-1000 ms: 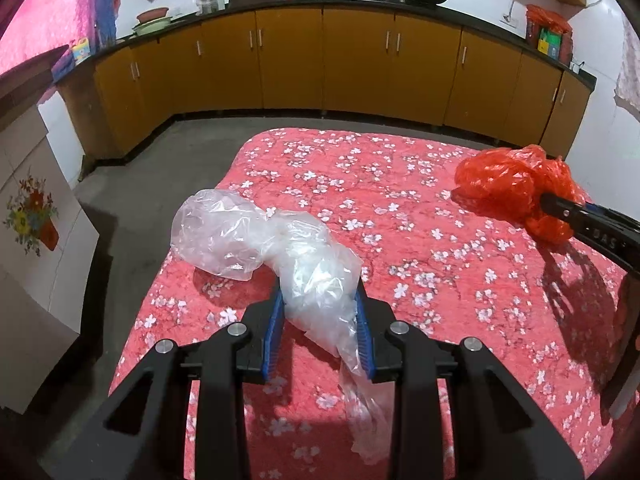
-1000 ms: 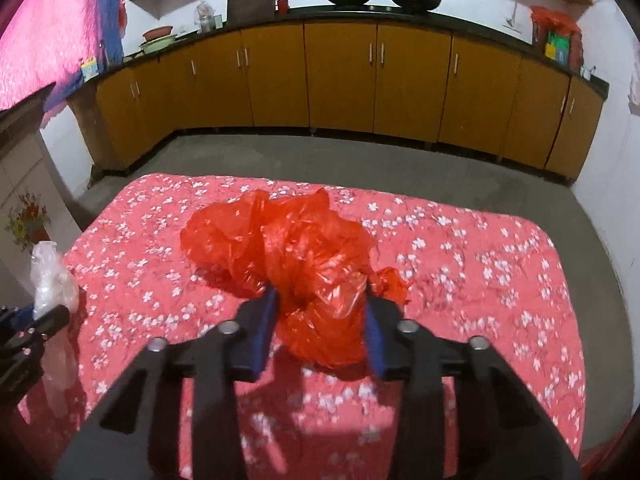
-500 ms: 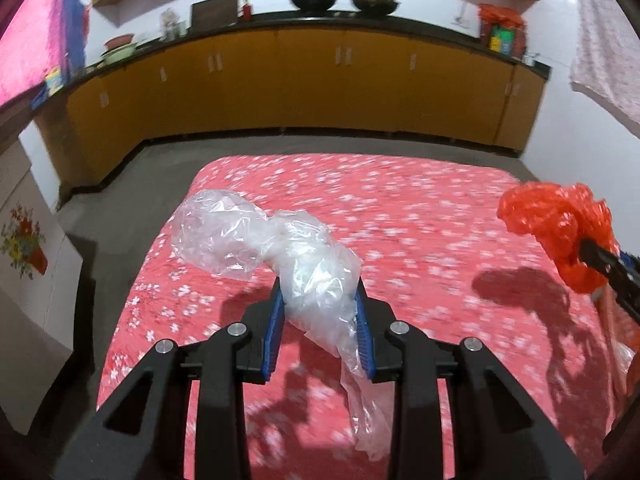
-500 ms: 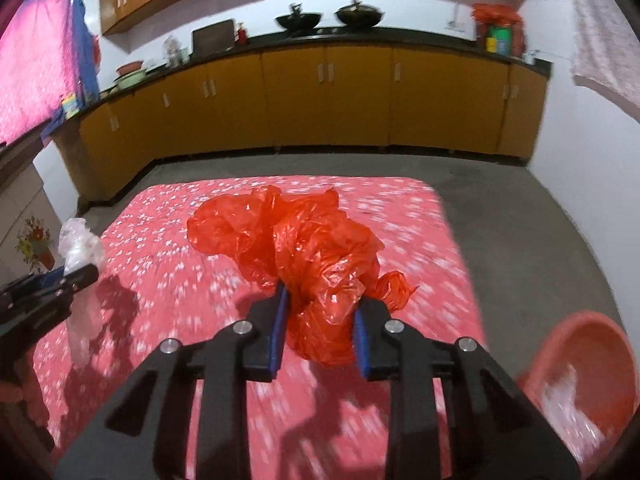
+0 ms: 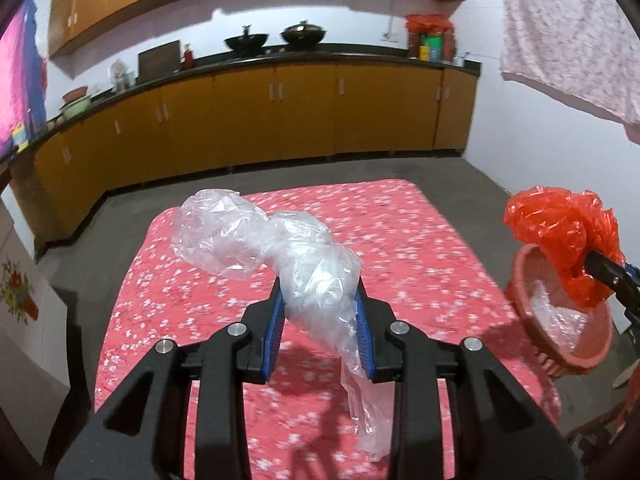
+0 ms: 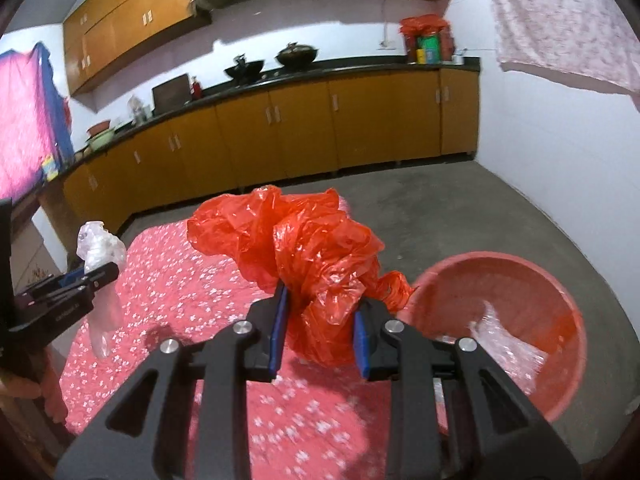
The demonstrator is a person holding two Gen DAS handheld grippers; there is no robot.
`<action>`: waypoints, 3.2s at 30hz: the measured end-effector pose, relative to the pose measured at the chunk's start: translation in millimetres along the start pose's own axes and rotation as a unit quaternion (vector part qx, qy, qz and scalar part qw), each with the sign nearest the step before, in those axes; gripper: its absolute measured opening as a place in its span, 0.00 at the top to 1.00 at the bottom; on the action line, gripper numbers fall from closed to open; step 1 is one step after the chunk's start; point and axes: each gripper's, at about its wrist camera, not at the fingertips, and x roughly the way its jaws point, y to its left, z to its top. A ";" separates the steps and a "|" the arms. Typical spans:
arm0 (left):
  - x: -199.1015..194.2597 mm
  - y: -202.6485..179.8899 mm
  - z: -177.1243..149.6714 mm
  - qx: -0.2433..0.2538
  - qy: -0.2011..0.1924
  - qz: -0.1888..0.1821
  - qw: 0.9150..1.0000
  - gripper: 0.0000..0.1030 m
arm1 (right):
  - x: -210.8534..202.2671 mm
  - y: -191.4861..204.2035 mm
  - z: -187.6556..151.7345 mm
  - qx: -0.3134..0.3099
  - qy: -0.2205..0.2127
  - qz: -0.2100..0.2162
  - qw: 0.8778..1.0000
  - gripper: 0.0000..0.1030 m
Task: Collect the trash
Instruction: 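Carry the white bag and red bag over the orange basket with both tools, then open both tools to drop the white and red bags into the basket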
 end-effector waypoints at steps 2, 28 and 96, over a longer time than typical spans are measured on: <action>-3.7 -12.2 1.2 0.009 -0.005 -0.007 1.000 0.69 | -11.6 -11.9 -0.5 0.006 -0.008 -0.009 1.000 0.73; -1.9 -184.2 -3.8 0.100 -0.002 -0.140 0.985 0.69 | -69.4 -166.0 -16.3 0.089 -0.029 -0.142 0.985 0.73; -28.2 -148.2 -19.1 0.079 -0.091 -0.147 0.982 0.02 | -89.1 -141.8 -39.4 0.072 -0.118 -0.200 0.970 0.04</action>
